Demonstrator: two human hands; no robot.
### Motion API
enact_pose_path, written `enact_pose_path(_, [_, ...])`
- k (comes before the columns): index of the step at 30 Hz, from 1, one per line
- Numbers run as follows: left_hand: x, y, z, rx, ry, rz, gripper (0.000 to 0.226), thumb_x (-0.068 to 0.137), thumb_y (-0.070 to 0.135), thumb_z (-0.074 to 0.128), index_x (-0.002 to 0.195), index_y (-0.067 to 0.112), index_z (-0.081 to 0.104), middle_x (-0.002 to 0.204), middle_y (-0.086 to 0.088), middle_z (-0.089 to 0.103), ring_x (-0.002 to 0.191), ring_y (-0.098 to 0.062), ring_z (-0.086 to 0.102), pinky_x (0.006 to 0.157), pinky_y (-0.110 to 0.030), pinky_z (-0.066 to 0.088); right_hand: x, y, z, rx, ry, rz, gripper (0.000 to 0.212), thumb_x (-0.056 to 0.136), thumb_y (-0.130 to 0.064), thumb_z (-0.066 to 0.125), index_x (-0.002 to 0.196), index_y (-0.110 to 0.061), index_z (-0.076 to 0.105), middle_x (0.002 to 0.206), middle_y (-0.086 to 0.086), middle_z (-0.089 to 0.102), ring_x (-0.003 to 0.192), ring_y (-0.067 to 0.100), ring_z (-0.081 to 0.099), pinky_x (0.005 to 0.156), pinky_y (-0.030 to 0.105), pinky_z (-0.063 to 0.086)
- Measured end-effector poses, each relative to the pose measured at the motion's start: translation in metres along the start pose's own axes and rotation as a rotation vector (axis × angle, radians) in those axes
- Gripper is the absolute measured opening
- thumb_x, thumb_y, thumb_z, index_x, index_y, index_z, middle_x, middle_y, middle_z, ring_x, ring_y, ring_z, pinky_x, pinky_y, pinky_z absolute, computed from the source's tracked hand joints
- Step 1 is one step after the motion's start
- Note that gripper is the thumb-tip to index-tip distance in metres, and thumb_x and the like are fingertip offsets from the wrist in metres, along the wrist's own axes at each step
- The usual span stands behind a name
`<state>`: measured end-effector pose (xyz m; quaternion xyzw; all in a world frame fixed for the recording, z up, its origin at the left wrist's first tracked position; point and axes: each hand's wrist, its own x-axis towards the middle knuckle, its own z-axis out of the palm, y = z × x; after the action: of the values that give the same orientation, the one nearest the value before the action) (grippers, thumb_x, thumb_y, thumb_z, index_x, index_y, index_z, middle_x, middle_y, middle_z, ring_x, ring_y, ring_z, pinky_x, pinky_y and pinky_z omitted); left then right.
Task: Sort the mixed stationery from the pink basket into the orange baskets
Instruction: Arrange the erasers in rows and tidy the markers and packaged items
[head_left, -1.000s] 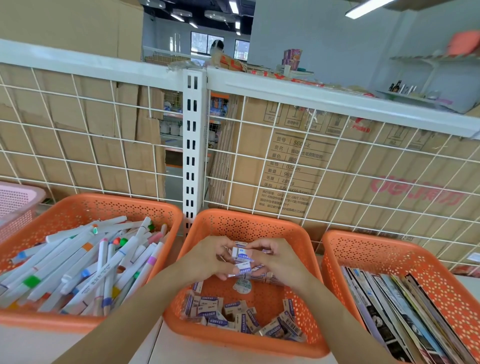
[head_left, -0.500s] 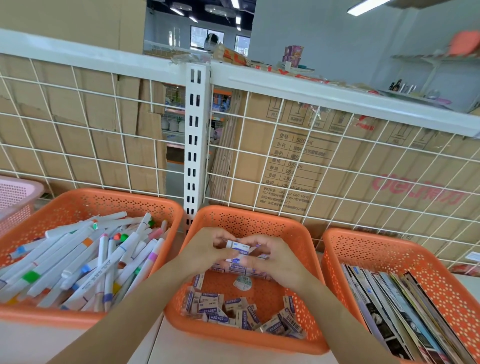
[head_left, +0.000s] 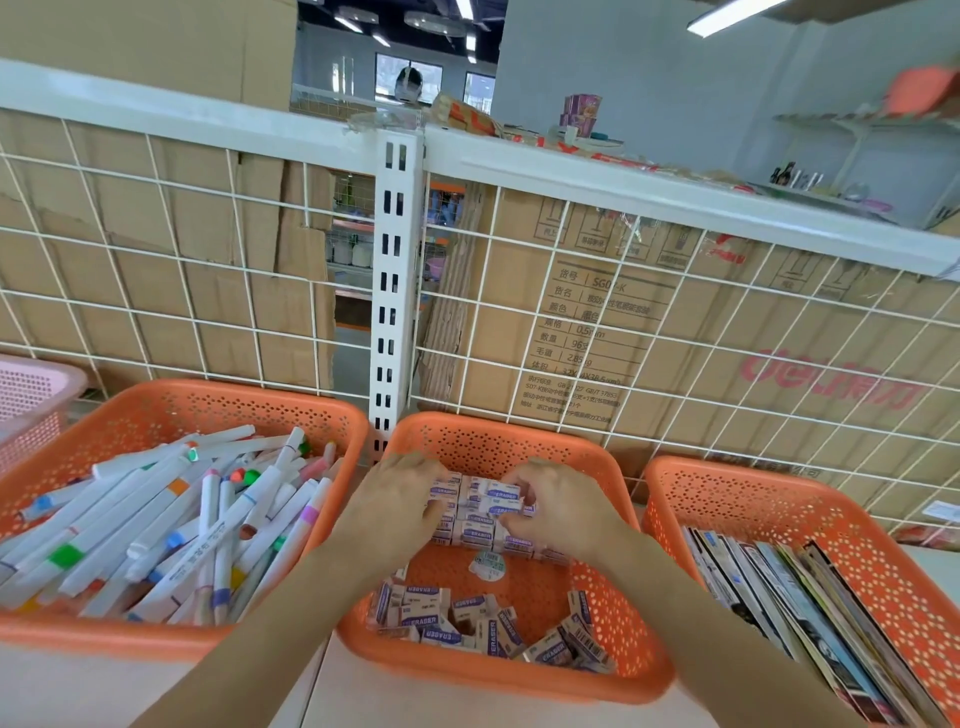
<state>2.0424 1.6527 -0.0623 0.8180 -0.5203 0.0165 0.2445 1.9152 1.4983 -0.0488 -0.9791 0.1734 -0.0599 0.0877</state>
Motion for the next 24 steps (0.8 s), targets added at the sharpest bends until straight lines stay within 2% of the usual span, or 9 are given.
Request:
enact_pose_path(7, [-0.007,0.000,0.007,0.184,-0.066,0.067,0.038,0.094,0.026,0.045,0.131,0.021,0.046,0.137,0.005,0.042,0.133,-0.013,0.029,0.114,-0.026,0.013,0.013,-0.011,0.013,-0.153,-0.156,-0.087,0.047,0.084,-0.041,0.061,0.123,-0.016,0.054,0.116,0.002,0.056,0.106,0.019,0.054,0.085,0.032,0.042])
enact_pose_path(14, [-0.007,0.000,0.007,0.205,-0.066,0.075,0.038,0.094,0.029,0.044,0.132,0.023,0.045,0.139,0.005,0.040,0.133,-0.012,0.029,0.115,-0.026,0.010,0.015,-0.009,0.020,-0.209,-0.166,-0.100,0.047,0.084,-0.041,0.062,0.120,-0.013,0.055,0.112,0.003,0.048,0.105,0.022,0.053,0.080,0.035,0.042])
enact_pose_path(20, [-0.008,0.000,0.007,0.205,-0.065,0.090,0.038,0.095,0.031,0.044,0.131,0.024,0.046,0.136,0.006,0.043,0.131,-0.012,0.031,0.114,-0.025,0.012,0.016,-0.009,0.022,-0.180,-0.104,-0.105,0.045,0.084,-0.040,0.064,0.119,-0.016,0.050,0.117,0.001,0.052,0.108,0.020,0.053,0.081,0.033,0.041])
enact_pose_path(24, [-0.008,0.001,0.005,0.166,-0.075,0.092,0.035,0.095,0.029,0.044,0.129,0.023,0.047,0.132,0.006,0.048,0.126,-0.011,0.039,0.109,-0.023,0.022,0.013,-0.011,0.020,-0.084,-0.042,-0.065,0.036,0.086,-0.043,0.060,0.111,-0.017,0.056,0.110,-0.001,0.056,0.100,0.018,0.056,0.080,0.033,0.043])
